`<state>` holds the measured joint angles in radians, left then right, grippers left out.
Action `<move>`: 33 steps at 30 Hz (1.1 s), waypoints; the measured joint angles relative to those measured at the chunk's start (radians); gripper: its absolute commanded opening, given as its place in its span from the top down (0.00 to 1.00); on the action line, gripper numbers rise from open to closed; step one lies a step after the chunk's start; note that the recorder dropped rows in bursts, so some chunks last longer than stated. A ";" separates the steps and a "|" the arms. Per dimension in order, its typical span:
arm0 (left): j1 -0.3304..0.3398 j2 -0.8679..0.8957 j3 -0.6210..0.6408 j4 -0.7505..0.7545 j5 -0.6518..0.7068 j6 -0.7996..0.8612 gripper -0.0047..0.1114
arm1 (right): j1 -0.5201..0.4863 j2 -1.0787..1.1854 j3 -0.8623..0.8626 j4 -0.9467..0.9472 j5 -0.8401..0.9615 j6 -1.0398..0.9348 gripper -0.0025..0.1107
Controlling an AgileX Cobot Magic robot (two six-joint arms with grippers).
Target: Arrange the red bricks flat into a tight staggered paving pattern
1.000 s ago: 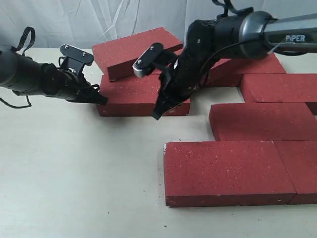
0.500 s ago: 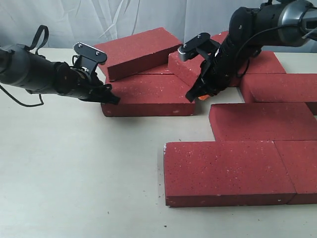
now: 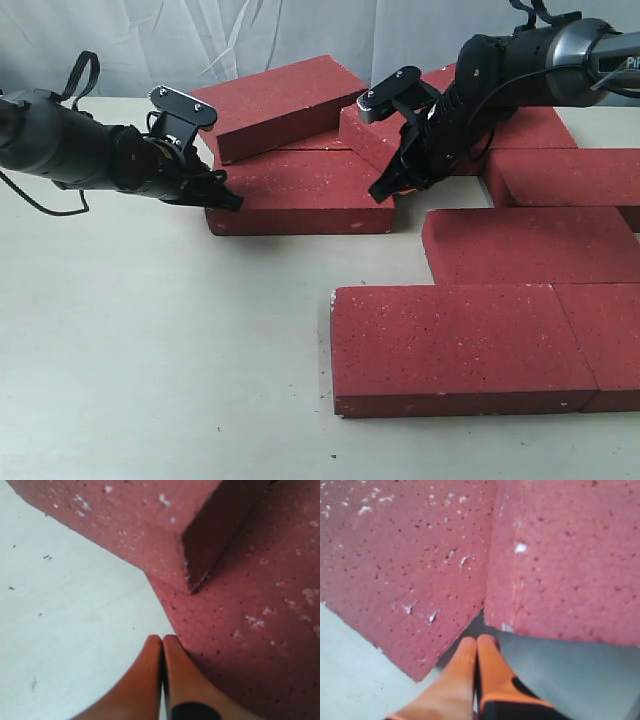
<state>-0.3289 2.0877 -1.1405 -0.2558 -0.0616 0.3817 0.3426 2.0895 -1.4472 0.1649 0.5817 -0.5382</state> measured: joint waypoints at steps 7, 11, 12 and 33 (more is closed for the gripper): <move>0.000 0.000 0.000 0.000 0.000 0.000 0.96 | 0.000 0.000 0.000 -0.037 0.118 0.005 0.99; 0.000 0.000 0.000 0.000 0.000 0.000 0.96 | 0.000 0.003 0.000 -0.024 0.098 0.011 0.99; 0.000 0.000 0.000 0.000 0.000 0.000 0.96 | 0.000 0.007 0.000 -0.024 0.089 0.011 0.99; -0.038 0.000 0.000 0.000 -0.021 0.000 0.96 | -0.002 0.052 0.000 -0.035 0.067 0.011 0.99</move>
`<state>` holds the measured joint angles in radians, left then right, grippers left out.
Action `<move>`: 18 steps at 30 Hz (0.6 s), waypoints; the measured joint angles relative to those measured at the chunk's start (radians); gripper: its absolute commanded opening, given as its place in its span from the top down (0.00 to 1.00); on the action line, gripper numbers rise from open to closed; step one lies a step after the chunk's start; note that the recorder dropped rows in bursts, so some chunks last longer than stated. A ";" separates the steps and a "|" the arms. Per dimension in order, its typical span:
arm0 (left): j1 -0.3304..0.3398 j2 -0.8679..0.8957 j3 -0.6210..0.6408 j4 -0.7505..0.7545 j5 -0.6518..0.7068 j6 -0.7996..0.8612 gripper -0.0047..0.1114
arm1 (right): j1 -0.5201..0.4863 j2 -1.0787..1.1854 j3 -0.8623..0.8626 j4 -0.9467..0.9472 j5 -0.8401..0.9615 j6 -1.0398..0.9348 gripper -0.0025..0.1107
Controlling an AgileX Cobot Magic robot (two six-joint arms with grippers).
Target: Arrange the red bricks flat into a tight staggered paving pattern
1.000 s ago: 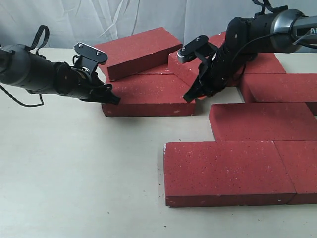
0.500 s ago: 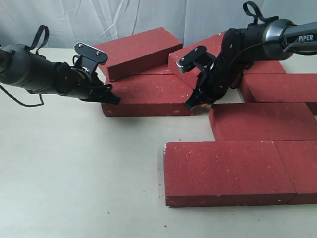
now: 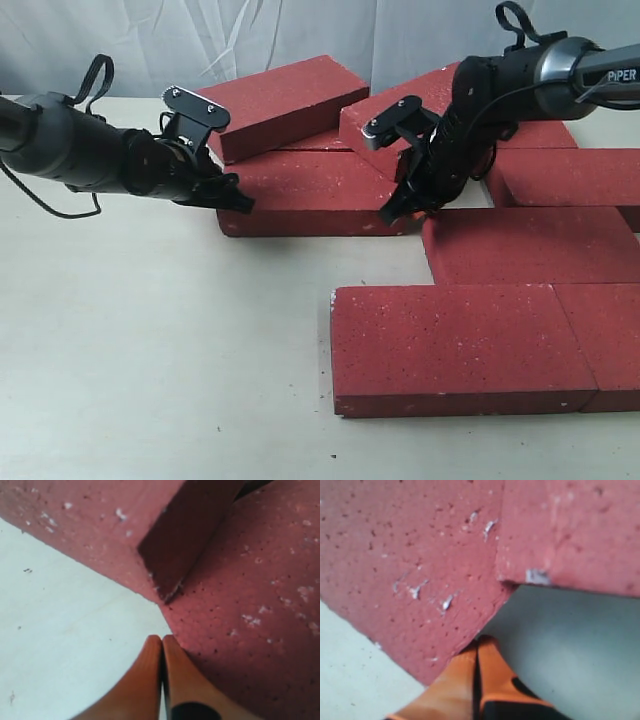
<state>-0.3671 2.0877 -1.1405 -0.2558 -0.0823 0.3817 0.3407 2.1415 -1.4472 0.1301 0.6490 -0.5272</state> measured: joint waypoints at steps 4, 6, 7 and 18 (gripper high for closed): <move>-0.001 0.002 0.000 0.000 -0.004 0.000 0.96 | 0.000 -0.008 0.000 -0.002 0.021 0.000 0.99; -0.001 0.011 0.000 0.000 -0.011 0.000 0.96 | 0.000 -0.010 0.000 -0.009 0.023 0.002 0.99; -0.001 0.015 0.000 0.000 -0.018 0.000 0.96 | 0.000 -0.010 0.000 -0.011 0.023 0.002 0.99; -0.001 0.057 -0.047 0.000 -0.011 -0.002 0.96 | 0.002 -0.010 0.000 -0.071 0.023 0.004 0.99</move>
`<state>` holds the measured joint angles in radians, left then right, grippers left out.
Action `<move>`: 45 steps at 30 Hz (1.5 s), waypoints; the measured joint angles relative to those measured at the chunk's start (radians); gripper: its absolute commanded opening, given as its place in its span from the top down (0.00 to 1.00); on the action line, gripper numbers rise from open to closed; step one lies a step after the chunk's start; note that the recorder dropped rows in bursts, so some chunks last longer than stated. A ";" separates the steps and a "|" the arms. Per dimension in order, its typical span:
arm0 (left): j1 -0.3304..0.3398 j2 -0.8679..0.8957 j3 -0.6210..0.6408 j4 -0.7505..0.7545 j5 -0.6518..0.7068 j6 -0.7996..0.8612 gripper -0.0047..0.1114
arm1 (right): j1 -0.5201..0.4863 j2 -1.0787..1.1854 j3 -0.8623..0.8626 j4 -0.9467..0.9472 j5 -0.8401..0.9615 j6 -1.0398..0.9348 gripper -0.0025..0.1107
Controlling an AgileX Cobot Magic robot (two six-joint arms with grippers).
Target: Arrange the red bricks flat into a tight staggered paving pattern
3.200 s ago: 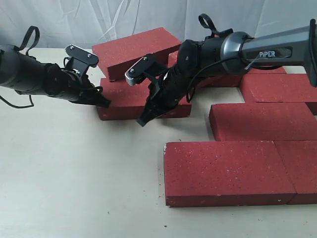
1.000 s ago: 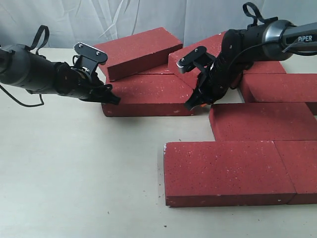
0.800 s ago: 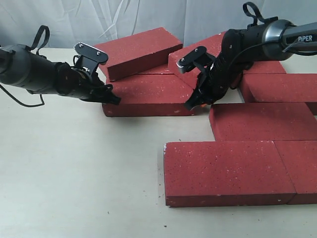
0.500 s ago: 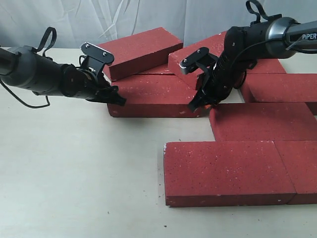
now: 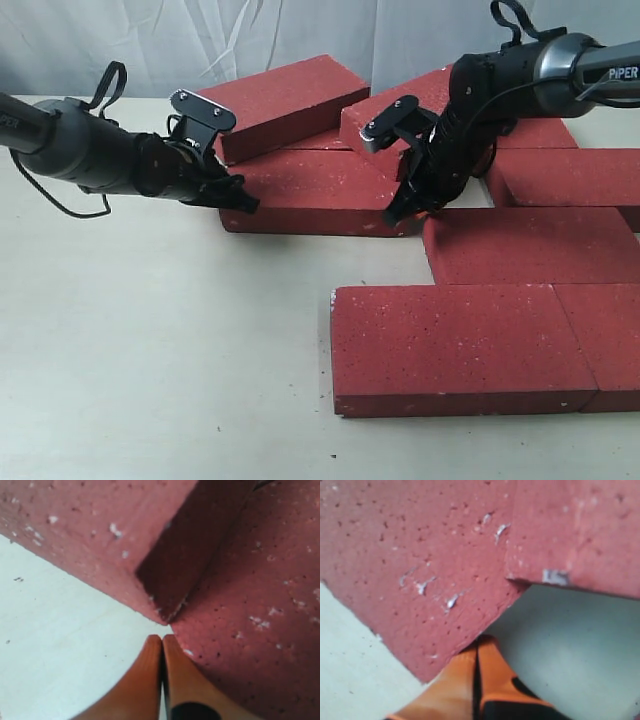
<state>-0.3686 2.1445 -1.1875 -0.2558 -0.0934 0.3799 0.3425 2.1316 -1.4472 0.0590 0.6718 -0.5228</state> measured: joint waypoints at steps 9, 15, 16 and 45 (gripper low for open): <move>0.000 -0.036 -0.002 0.019 0.093 -0.002 0.96 | 0.000 -0.021 0.000 -0.008 0.035 0.006 0.99; -0.005 -0.050 -0.002 0.026 0.124 -0.002 0.96 | 0.000 -0.080 0.000 -0.027 0.135 0.040 0.99; -0.005 -0.050 -0.002 0.026 0.125 -0.002 0.96 | 0.000 -0.083 0.000 -0.031 0.146 0.042 0.99; -0.008 -0.050 -0.002 0.051 0.149 -0.002 0.96 | 0.002 -0.083 0.052 0.412 0.294 -0.390 0.99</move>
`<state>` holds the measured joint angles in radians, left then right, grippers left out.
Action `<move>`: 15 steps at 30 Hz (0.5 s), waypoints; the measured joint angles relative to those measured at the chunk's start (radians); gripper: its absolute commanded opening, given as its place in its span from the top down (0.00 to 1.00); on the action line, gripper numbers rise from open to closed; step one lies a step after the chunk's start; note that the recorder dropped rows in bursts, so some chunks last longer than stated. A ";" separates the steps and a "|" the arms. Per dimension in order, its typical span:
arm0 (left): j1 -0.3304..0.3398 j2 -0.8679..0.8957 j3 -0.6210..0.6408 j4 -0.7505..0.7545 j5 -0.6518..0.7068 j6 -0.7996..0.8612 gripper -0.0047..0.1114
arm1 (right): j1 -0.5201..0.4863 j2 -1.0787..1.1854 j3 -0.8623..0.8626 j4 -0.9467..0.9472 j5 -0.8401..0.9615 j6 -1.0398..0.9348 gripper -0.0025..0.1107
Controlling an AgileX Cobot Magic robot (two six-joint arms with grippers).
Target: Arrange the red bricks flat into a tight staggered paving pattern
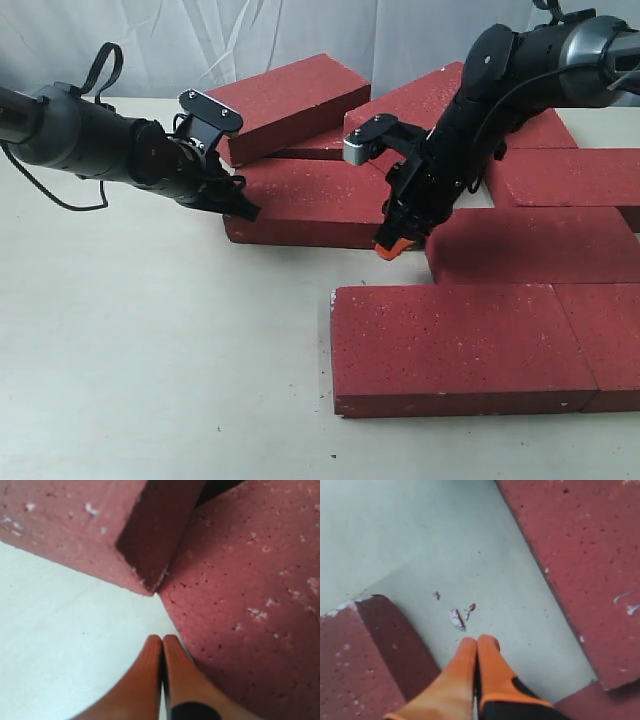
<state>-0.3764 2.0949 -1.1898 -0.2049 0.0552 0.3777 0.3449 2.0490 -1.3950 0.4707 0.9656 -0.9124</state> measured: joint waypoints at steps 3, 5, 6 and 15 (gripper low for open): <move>0.000 0.000 0.000 0.000 0.000 0.000 0.96 | 0.000 0.014 0.000 -0.010 -0.097 -0.002 0.99; 0.000 0.000 0.000 0.000 0.000 0.000 0.96 | 0.000 0.025 0.000 -0.022 -0.104 -0.002 0.99; 0.000 0.000 0.000 0.000 0.000 0.000 0.96 | 0.000 0.031 0.000 -0.029 -0.104 -0.002 0.99; 0.000 0.000 0.000 0.001 0.000 0.000 0.96 | 0.000 0.037 0.000 -0.117 -0.250 0.065 0.99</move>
<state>-0.3764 2.0949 -1.1898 -0.2041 0.0552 0.3777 0.3449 2.0856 -1.3950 0.3538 0.7160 -0.8477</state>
